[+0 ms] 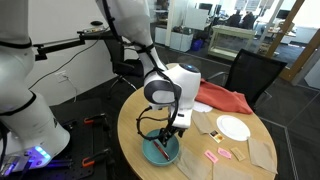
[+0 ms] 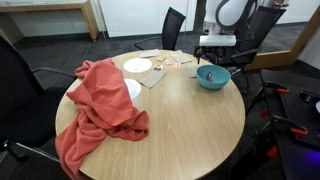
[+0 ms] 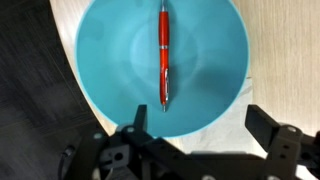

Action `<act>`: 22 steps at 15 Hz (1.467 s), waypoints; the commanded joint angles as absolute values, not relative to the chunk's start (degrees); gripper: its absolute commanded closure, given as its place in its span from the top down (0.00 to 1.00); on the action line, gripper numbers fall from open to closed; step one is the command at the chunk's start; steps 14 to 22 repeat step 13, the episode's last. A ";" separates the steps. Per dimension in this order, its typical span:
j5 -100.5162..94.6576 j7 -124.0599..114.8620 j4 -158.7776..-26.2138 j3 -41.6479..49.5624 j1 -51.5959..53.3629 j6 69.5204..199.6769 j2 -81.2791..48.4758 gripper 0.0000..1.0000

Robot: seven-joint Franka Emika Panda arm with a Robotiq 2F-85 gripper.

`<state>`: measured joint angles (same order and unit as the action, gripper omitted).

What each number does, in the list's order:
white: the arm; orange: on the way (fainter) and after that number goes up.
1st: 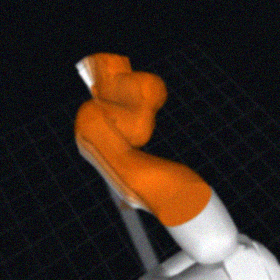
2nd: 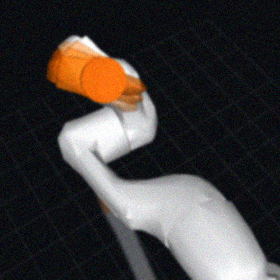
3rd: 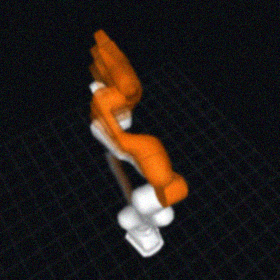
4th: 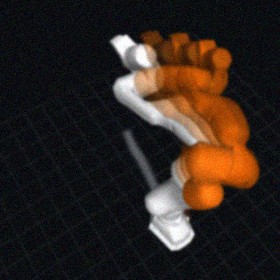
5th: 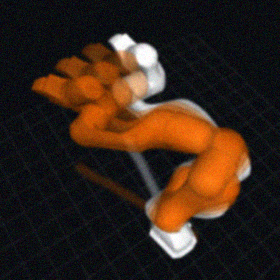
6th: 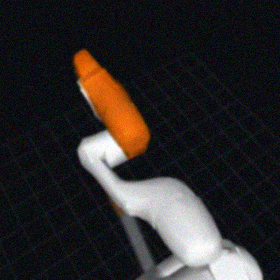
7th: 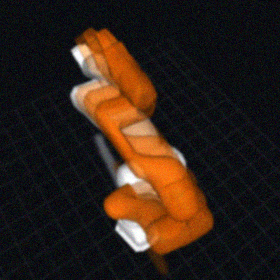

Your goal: Put the pen in the bowl

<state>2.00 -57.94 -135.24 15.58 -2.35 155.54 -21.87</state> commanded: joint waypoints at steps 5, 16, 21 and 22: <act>-1.57 -57.79 -144.36 16.58 -1.01 155.02 -7.94 1.00; -1.91 -57.80 -143.52 14.74 -2.85 155.46 -8.81 1.00; -1.91 -57.80 -143.52 14.74 -2.85 155.46 -8.81 1.00; -1.91 -57.80 -143.52 14.74 -2.85 155.46 -8.81 1.00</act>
